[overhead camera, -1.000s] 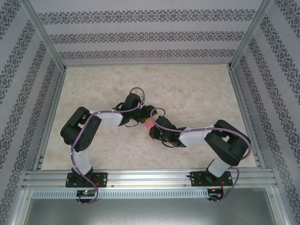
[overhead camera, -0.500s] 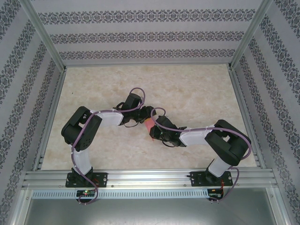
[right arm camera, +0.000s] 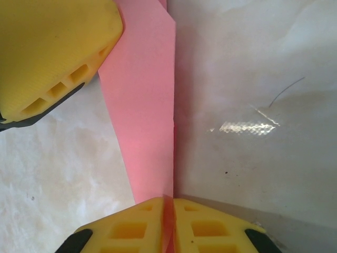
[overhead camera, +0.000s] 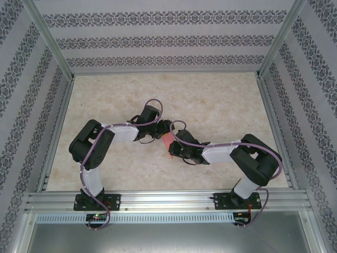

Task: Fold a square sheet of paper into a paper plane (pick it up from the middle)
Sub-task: Fold the wing for the fifth time at the center of the table.

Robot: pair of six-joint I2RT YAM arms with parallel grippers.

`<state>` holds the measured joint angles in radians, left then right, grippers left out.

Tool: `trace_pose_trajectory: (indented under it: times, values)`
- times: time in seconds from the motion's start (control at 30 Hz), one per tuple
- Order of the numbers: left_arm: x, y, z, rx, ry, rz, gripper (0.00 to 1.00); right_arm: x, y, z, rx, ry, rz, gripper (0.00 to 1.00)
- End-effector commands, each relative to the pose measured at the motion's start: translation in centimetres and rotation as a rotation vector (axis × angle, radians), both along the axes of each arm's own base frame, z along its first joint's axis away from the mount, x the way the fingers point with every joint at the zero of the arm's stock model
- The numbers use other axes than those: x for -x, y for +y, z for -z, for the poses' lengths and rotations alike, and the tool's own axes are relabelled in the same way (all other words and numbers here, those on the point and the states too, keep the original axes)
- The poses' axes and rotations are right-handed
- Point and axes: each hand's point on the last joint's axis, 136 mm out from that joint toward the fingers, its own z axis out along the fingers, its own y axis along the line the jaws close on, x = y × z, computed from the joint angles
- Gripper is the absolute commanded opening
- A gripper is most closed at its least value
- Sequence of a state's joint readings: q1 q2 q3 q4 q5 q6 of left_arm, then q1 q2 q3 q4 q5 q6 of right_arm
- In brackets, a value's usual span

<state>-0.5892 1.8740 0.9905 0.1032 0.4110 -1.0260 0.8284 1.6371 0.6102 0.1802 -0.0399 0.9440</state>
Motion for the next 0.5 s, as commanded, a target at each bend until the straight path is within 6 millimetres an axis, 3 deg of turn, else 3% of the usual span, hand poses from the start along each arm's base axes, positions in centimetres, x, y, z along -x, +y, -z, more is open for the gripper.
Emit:
trace_pose_trajectory:
  times: [0.0,0.47]
  values:
    - [0.0,1.0,1.4,-0.042,0.017,-0.014,0.54,-0.3,0.5,0.6,-0.016,0.011,-0.006,0.13]
    - [0.5,1.8,2.1,-0.052,0.03,-0.029,0.53,0.3,0.1,2.0,0.016,0.066,-0.014,0.1]
